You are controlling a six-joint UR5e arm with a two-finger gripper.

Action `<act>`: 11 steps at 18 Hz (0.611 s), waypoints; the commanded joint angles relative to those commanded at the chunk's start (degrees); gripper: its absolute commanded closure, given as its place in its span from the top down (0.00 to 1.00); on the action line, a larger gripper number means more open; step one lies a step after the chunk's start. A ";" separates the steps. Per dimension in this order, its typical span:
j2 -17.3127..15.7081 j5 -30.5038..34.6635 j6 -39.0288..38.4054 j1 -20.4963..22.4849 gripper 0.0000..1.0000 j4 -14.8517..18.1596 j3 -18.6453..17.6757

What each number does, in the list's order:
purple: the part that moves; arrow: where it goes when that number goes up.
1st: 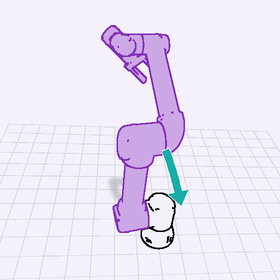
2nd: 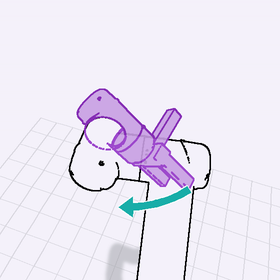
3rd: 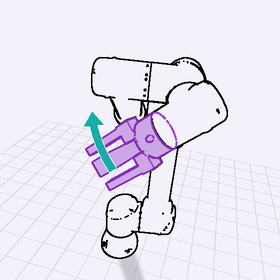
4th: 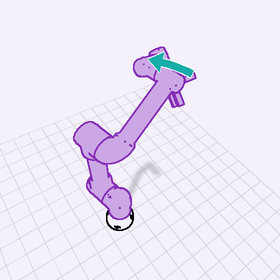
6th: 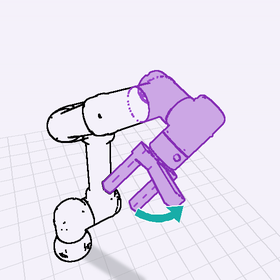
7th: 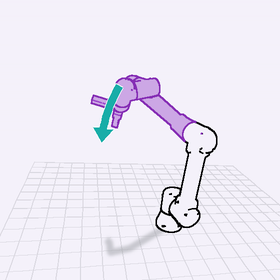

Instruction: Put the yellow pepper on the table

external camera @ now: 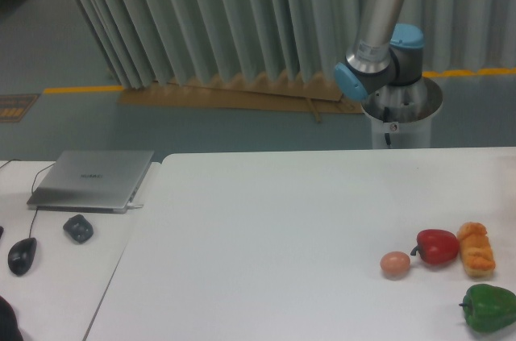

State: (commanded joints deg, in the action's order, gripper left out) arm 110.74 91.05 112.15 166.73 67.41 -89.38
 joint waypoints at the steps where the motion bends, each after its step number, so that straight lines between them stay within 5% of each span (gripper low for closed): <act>1: 0.09 0.78 0.00 0.09 1.00 0.00 -0.35; 3: 0.09 6.31 0.00 -0.26 1.00 -0.09 -0.44; 11: 1.75 6.42 4.04 -0.09 1.00 -2.55 -0.44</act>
State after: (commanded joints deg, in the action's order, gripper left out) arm 112.49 97.47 116.19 166.64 64.87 -89.83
